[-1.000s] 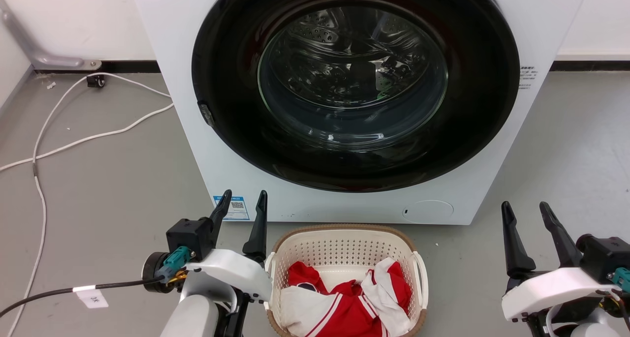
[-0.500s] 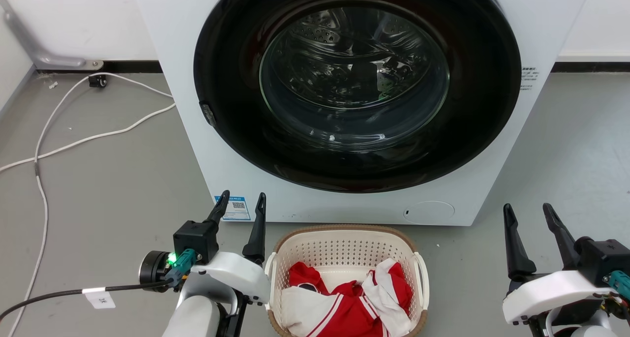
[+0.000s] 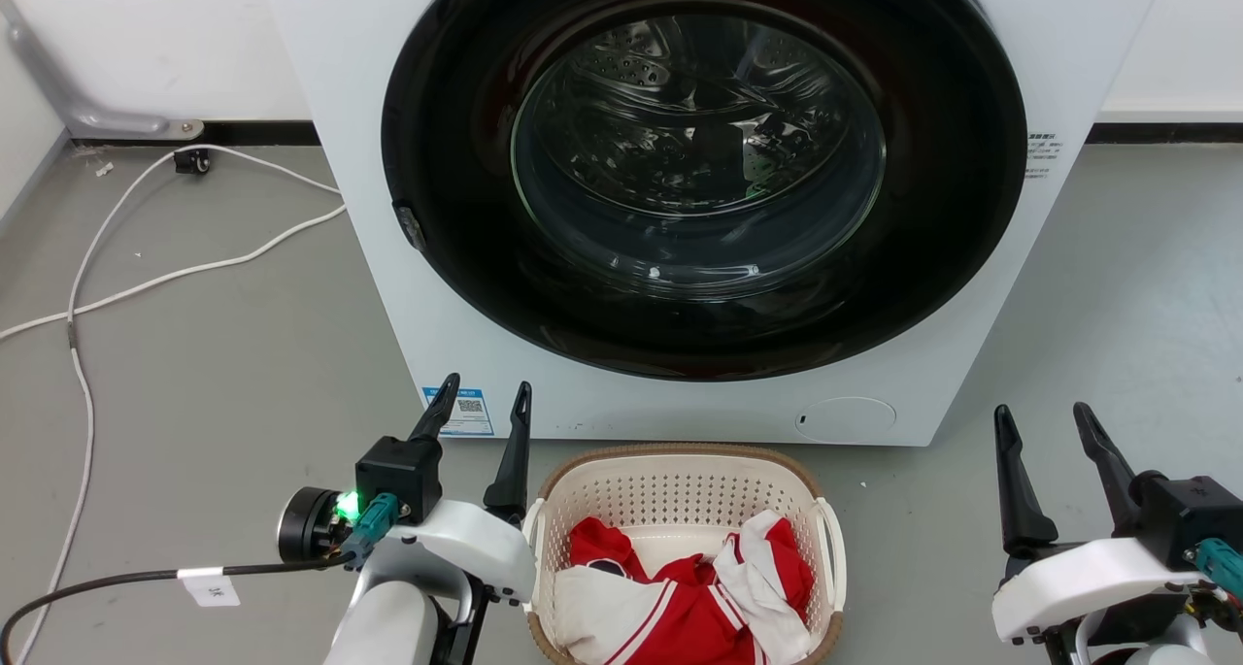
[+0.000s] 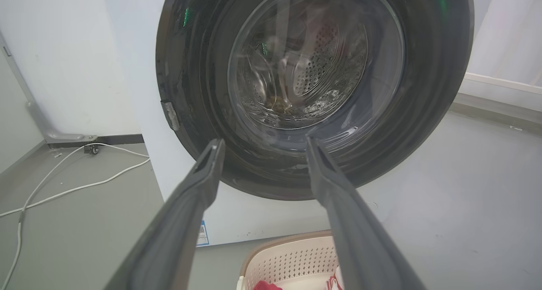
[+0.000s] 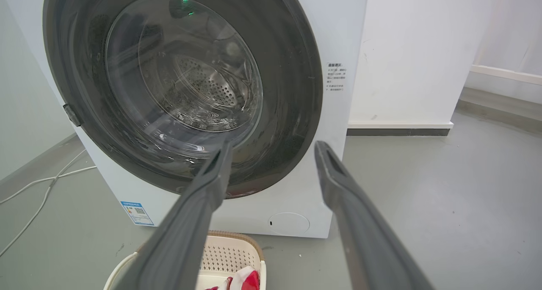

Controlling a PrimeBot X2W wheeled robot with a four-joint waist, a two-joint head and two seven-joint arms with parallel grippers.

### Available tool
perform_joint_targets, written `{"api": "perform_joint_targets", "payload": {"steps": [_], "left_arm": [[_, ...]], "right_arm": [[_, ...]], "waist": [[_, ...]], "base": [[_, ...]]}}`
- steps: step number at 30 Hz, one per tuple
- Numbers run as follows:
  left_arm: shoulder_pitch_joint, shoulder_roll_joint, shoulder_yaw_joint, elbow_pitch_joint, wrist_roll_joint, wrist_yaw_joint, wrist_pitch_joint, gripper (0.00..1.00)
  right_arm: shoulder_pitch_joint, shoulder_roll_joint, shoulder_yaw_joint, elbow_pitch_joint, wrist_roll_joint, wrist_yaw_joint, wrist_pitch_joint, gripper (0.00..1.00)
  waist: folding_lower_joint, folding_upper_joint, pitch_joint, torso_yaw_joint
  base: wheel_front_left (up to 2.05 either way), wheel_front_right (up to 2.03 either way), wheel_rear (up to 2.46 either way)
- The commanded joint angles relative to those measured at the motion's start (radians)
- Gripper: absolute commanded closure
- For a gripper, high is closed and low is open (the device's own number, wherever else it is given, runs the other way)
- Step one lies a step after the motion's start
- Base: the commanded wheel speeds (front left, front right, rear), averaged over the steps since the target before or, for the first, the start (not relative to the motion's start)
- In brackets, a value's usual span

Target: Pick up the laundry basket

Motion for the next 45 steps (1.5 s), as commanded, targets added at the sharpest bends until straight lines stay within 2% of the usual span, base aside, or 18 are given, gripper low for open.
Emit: {"api": "perform_joint_targets", "payload": {"steps": [1,14,28,38,45], "left_arm": [[-0.015,-0.001,-0.002,0.003,0.019,0.001,-0.009,0.00],[-0.017,-0.002,0.003,0.015,0.019,-0.004,-0.014,0.00],[-0.041,-0.002,-0.015,0.034,-0.001,0.011,-0.014,0.00],[-0.210,-0.002,-0.055,0.153,-0.038,0.007,-0.014,0.00],[-0.354,-0.001,-0.069,0.343,-0.051,-0.015,-0.014,0.00]], "right_arm": [[0.006,0.003,-0.002,0.002,-0.013,0.000,-0.009,0.00],[-0.010,0.003,-0.006,0.024,-0.008,0.000,-0.022,0.00],[-0.036,-0.006,-0.006,0.050,0.003,0.000,-0.012,0.00],[-0.140,-0.067,-0.004,0.121,0.068,0.000,0.045,0.00],[-0.244,-0.108,0.042,0.233,0.123,0.000,0.074,0.00]], "waist": [[0.0000,0.0000,0.000,0.000],[0.0000,0.0000,0.006,0.002],[0.0000,0.0000,0.045,0.000],[0.0000,0.0000,0.224,-0.002],[0.0000,0.0000,0.355,-0.010]], "base": [[0.00,0.00,0.00],[0.00,0.00,0.00],[0.00,0.00,0.00],[0.00,0.00,0.00],[0.00,0.00,0.00]]}}
